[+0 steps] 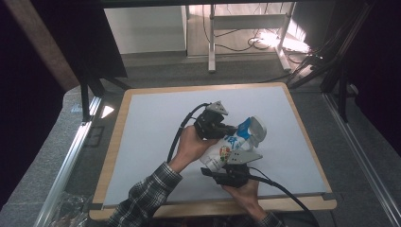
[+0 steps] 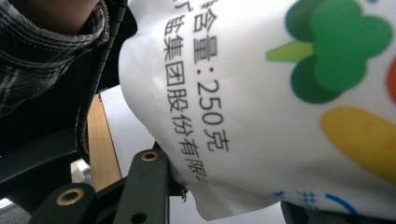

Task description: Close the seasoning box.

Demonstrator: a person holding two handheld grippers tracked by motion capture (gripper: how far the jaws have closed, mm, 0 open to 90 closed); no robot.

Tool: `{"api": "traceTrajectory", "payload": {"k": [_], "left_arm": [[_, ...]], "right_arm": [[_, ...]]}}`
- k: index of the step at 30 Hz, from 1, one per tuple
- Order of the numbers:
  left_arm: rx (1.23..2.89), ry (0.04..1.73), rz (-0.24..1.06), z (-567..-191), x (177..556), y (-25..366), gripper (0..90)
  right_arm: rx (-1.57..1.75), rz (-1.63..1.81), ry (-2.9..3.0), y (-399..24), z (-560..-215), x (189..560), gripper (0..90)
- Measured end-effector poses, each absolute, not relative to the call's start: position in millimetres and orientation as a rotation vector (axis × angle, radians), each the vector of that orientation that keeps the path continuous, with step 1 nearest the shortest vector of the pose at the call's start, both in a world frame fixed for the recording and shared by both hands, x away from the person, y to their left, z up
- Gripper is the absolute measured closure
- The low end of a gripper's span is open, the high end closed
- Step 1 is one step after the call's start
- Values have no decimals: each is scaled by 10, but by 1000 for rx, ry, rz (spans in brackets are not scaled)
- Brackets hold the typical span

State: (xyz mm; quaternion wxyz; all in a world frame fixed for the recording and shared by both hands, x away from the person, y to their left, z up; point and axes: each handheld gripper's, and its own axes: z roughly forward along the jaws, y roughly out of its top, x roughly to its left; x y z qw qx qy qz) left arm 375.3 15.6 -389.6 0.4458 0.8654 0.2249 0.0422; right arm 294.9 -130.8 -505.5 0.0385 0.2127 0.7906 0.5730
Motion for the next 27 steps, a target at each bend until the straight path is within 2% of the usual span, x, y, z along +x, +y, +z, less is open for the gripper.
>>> {"api": "traceTrajectory", "payload": {"k": [27], "left_arm": [[2161, 573, 79, -3884, 3810, 134, 892]], "right_arm": [[630, 1777, 2404, -1307, -5009, 2933, 638]]}}
